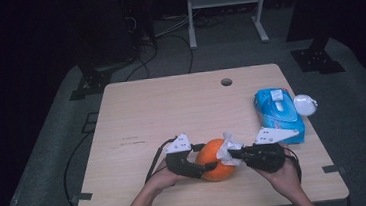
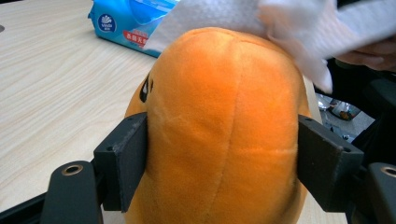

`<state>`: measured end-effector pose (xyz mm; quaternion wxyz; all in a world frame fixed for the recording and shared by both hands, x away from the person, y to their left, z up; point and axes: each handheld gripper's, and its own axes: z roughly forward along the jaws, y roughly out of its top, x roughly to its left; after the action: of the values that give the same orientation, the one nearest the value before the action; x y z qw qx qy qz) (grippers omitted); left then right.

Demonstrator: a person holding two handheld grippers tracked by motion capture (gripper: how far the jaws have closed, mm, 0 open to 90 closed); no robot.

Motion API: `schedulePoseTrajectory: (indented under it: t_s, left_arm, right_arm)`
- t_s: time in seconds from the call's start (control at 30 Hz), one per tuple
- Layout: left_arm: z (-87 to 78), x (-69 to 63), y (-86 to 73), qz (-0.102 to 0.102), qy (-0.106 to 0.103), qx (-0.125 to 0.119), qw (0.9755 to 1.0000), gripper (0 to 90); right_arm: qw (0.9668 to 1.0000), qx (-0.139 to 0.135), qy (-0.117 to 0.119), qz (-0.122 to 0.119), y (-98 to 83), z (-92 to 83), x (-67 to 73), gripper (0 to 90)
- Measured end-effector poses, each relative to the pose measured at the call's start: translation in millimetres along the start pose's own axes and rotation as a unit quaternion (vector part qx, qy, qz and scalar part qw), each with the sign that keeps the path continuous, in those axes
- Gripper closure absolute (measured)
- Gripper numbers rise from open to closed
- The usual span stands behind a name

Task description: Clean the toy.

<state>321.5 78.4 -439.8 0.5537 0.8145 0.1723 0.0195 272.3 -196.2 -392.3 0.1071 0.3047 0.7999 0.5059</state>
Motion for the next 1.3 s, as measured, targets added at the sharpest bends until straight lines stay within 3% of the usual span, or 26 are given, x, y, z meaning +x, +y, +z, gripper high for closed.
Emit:
schedulePoseTrajectory:
  t_s: [0.1,0.17,0.23,0.4,0.47,0.53,0.63,0.7,0.8,1.0,1.03,1.1,1.13,1.3]
  left_arm:
    - [-2.0,1.7,-0.6,-0.008,0.001,-0.001,1.0000,24.1]
    - [-2.0,2.1,-0.7,-0.010,0.000,-0.002,0.9999,24.1]
    - [-0.6,0.8,-0.6,-0.009,0.000,-0.003,1.0000,24.1]
    - [2.6,-5.2,1.0,0.009,-0.004,0.006,0.9999,24.2]
    - [4.7,-11.1,1.8,0.030,-0.013,0.015,0.9994,24.6]
    - [4.8,-11.7,1.9,0.029,-0.013,0.015,0.9994,24.8]
    - [4.8,-15.9,2.2,0.049,-0.021,0.022,0.9983,24.7]
    - [6.3,-17.1,3.0,0.052,-0.018,0.022,0.9982,24.7]
    - [8.8,-18.5,3.7,0.050,-0.015,0.021,0.9984,24.6]
    - [15.1,-23.6,5.2,0.049,-0.006,0.017,0.9987,24.1]
    - [18.5,-26.2,6.6,0.047,0.003,0.014,0.9988,24.0]
    - [19.6,-29.5,8.1,0.053,0.011,0.018,0.9984,24.1]
    - [18.9,-29.8,8.5,0.055,0.012,0.019,0.9983,24.5]
    - [18.7,-27.2,8.2,0.047,0.008,0.013,0.9988,25.0]
  right_arm:
    - [0.9999,0.010,-0.010,0.006,-4.3,2.2,-6.9,82.9]
    - [0.9987,0.028,-0.042,0.010,-11.1,2.5,-15.9,83.0]
    - [0.9983,0.030,-0.038,0.032,-16.2,1.7,-22.8,83.0]
    - [0.9996,0.006,-0.017,0.021,-5.6,-1.3,-13.6,82.9]
    - [0.9998,0.004,-0.015,0.015,-2.2,-0.2,-10.5,82.7]
    - [0.9995,0.004,-0.010,0.028,-6.5,0.4,-16.7,82.6]
    - [0.9974,0.022,-0.036,0.058,-12.4,1.3,-30.2,83.0]
    - [0.9964,0.025,-0.028,0.076,-16.4,2.2,-34.1,83.2]
    - [0.9978,0.017,-0.026,0.059,-10.4,-0.1,-25.9,83.6]
    - [0.9996,-0.005,0.001,0.029,5.2,-3.3,-4.6,83.5]
    - [0.9999,-0.004,0.008,0.009,9.5,-1.1,6.7,83.4]
    - [0.9999,0.005,-0.001,-0.012,12.1,1.9,14.1,83.3]
    - [0.9998,0.009,-0.007,-0.017,12.0,2.7,14.2,83.3]
    - [0.9997,0.009,-0.024,0.003,4.7,-1.2,-4.0,83.4]
